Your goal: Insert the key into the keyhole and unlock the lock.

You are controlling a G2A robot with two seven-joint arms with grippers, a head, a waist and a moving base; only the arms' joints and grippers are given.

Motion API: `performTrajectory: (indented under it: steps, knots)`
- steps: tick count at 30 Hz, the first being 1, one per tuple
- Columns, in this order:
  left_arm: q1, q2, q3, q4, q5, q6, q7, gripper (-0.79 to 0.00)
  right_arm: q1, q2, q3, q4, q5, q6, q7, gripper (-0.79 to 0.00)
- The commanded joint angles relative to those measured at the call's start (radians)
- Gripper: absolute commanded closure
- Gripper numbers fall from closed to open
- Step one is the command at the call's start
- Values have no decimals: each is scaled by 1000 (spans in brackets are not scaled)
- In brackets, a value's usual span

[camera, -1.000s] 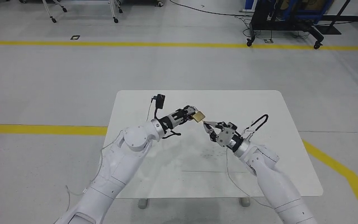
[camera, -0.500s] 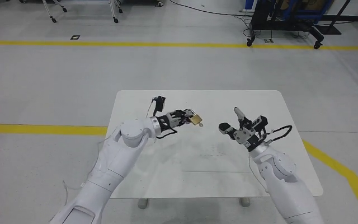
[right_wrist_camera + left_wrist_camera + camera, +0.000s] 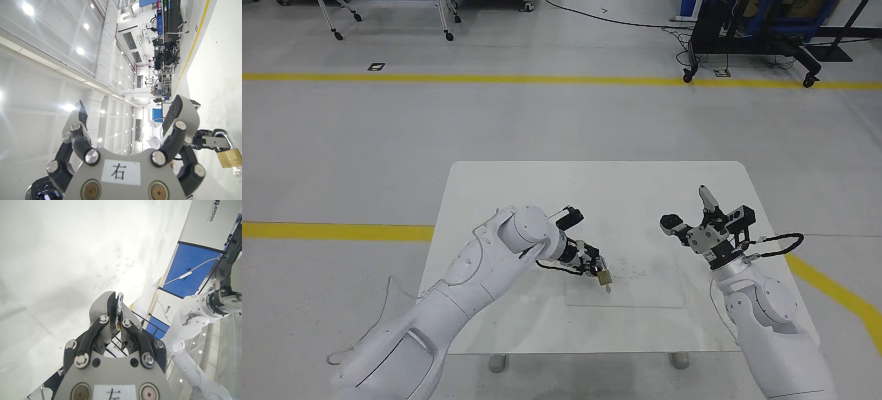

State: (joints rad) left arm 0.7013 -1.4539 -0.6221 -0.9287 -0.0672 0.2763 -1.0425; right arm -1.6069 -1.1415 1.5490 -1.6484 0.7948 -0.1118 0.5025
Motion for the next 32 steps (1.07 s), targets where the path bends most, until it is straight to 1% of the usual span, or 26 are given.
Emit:
performTrajectory:
  steps: [1,5,8,11,14,16,19,21,22,23,25,27,29,30,32]
  knots:
    - [-11,-9,9,23,-3,-2,7,-785,0,0,0,0,0,0,0,-785]
    - [-30,-21,4,62,-23,-10,25,-785,0,0,0,0,0,0,0,-785]
    - [-42,-23,-7,78,-28,-16,33,-785,0,0,0,0,0,0,0,-785]
    - [-46,-18,-36,80,-42,-30,54,-785,0,0,0,0,0,0,0,-785]
    - [-38,-4,-82,54,-53,-65,95,-785,0,-1,-2,-2,-2,-2,-3,-785]
    - [-24,11,-121,10,-48,-96,132,-785,2,-3,-1,-4,21,-10,9,-785]
    - [21,44,-192,-109,-1,-143,210,-785,11,-3,48,7,107,-47,49,-785]
    - [77,71,-255,-218,48,-170,275,-785,13,-2,95,15,162,-80,73,-785]
    - [108,87,-282,-282,108,-179,314,-785,12,-3,115,16,192,-95,87,-785]
    - [142,103,-308,-352,199,-178,375,-785,11,-2,136,18,224,-101,105,-785]
    - [235,130,-357,-505,356,-150,495,-785,14,-2,179,25,280,-131,131,-785]
    - [235,130,-357,-505,356,-150,495,-785,16,-3,199,33,310,-141,151,-785]
    - [262,131,-363,-564,393,-149,526,-785,16,-3,199,33,310,-143,151,-785]
    - [254,131,-360,-569,397,-149,522,-785,16,-3,201,34,312,-142,153,-785]
    - [235,130,-357,-521,363,-150,496,-785,16,-3,200,34,311,-141,152,-785]
